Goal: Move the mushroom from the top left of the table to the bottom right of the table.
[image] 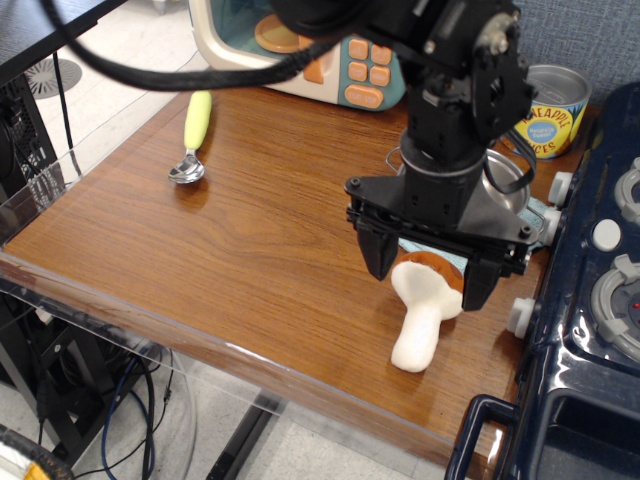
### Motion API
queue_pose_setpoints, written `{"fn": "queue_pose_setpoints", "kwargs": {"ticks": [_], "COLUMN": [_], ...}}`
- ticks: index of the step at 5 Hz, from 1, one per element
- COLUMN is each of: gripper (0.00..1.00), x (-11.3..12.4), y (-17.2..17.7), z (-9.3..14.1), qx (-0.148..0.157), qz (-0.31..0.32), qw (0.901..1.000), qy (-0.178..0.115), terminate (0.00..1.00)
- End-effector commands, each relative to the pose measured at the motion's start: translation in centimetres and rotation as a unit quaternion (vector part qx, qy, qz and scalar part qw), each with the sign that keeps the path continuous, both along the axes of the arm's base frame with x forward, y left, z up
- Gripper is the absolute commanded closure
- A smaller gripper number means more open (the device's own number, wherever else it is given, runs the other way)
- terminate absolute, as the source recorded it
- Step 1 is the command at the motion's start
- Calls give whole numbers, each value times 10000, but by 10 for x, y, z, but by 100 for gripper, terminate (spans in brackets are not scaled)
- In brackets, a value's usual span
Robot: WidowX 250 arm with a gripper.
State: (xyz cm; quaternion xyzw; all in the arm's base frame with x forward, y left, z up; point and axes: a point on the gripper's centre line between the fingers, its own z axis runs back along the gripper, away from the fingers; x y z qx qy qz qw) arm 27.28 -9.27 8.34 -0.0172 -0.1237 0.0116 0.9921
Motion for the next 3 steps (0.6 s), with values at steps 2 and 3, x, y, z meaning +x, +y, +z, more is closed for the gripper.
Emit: {"fn": "queue_pose_setpoints", "kwargs": {"ticks": [2,3], "gripper": [0,0], "x": [-6,-6], "y": [6,6], "z": [11,11], "qx": [-50,-50], "qz": [-22,-22], "qw": [9998,9998], "qy": [-192,-192], "terminate": [0,100]}}
